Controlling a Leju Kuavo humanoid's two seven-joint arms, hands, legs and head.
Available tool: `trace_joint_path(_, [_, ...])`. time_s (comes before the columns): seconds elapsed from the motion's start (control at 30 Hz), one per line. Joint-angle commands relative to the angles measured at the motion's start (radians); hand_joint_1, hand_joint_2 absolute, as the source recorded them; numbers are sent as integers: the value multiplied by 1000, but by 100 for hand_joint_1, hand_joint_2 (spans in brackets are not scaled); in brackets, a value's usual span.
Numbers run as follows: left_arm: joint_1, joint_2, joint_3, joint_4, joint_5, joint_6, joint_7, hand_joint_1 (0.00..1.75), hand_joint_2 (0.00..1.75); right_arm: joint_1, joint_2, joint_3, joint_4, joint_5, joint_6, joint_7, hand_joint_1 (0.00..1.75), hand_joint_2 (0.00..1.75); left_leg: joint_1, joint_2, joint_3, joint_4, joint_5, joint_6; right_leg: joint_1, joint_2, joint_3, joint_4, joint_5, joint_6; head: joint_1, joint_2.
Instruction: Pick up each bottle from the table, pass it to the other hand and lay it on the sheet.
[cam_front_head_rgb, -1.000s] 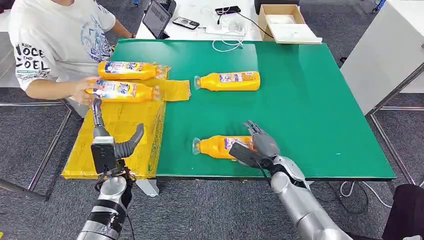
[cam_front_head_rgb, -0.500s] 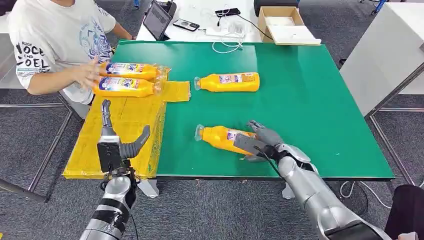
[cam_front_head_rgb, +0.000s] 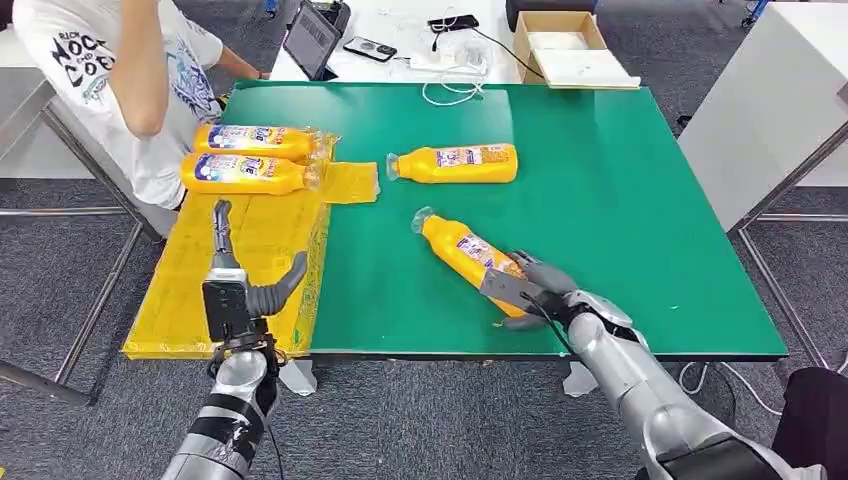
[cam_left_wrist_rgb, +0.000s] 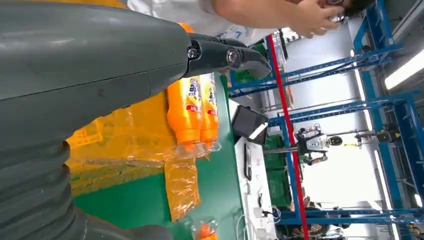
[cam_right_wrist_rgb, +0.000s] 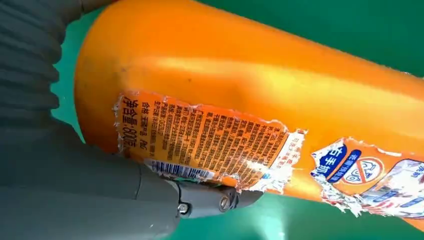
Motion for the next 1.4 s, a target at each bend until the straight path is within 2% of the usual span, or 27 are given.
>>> trace_joint_path(0.03, [-47,-5,-29,96,5,-8,5,0,175,-4,14,60,126,-15,13,19,19,175,0,-1,3,-1,0,1,1,-2,4,-1,-1,-2,0,0])
trace_joint_path(0.1, [-46,-8,-30,99,10,-2,5,0,175,26,44,46,126,-38,-50,9,54,175,0,-1,5,-2,-1,1,1,-3,6,-2,-1,-2,0,0])
trace_joint_path(0.13, [-44,-7,-32,97,10,4,5,0,175,36,52,41,121,-45,-74,2,129,175,1,-1,3,-1,0,0,1,-2,4,-2,0,-2,0,0])
trace_joint_path(0.23, [-38,-4,-31,93,11,14,5,0,175,69,65,21,98,-66,-136,-13,136,175,1,-1,5,-2,-1,1,1,-2,6,-2,-1,-3,0,0])
trace_joint_path(0.3, [-34,-2,-29,94,10,18,5,0,175,90,72,2,73,-80,-177,-23,161,175,1,2,6,-2,-1,0,2,1,6,-2,-1,-3,0,0])
trace_joint_path(0.43, [-33,-5,-24,103,10,20,5,0,175,128,90,-24,25,-96,-224,-29,168,175,1,2,6,-2,-2,-1,2,2,6,-2,-1,-3,0,0])
trace_joint_path(0.53, [-34,-7,-25,106,7,18,5,0,175,140,97,-34,9,-100,-243,-29,168,175,1,3,5,-1,-2,-1,2,2,4,-2,0,-2,0,0])
trace_joint_path(0.6, [-35,-8,-22,109,10,16,5,0,175,149,98,-40,-6,-100,-254,-30,161,175,1,2,8,-2,-2,0,2,1,7,-3,-2,-4,0,0])
trace_joint_path(0.73, [-35,-11,-11,116,16,7,5,0,175,168,99,-57,-45,-94,-293,-41,169,175,1,2,5,-1,-2,-1,1,2,4,-1,-1,-2,0,0])
trace_joint_path(0.87, [-35,-12,-9,116,17,5,5,0,175,172,101,-60,-52,-95,-302,-44,169,175,0,3,5,-1,-2,-1,1,3,4,-1,-1,-2,0,0])
trace_joint_path(1.03, [-14,-20,11,95,21,-8,5,0,175,250,133,-129,-247,-62,-483,-110,175,175,0,3,5,-1,-3,0,1,2,5,-1,-2,-3,0,0])
trace_joint_path(1.07, [-5,-23,18,83,20,-9,5,0,175,292,149,-159,-356,-37,-545,-129,173,175,0,3,3,-1,-2,-1,1,3,3,0,-1,-2,0,0])
trace_joint_path(1.17, [2,-29,35,80,30,-21,5,0,175,363,189,-217,-540,-3,-675,-185,173,175,0,4,1,0,-4,-1,1,4,1,1,-3,-3,0,0])
trace_joint_path(1.23, [4,-30,39,82,35,-24,5,0,175,391,199,-232,-605,4,-709,-200,175,175,0,3,-3,0,-3,-1,1,4,-3,1,-2,-2,0,0])
trace_joint_path(1.3, [3,-32,42,87,39,-30,5,0,175,399,199,-235,-619,5,-715,-205,171,175,0,3,0,1,-5,0,1,3,1,2,-4,-3,0,0])
trace_joint_path(1.4, [-1,-34,44,91,40,-33,5,0,175,410,207,-247,-636,-5,-738,-230,173,175,0,2,-4,0,-3,-1,1,2,-3,1,-3,-2,0,0])
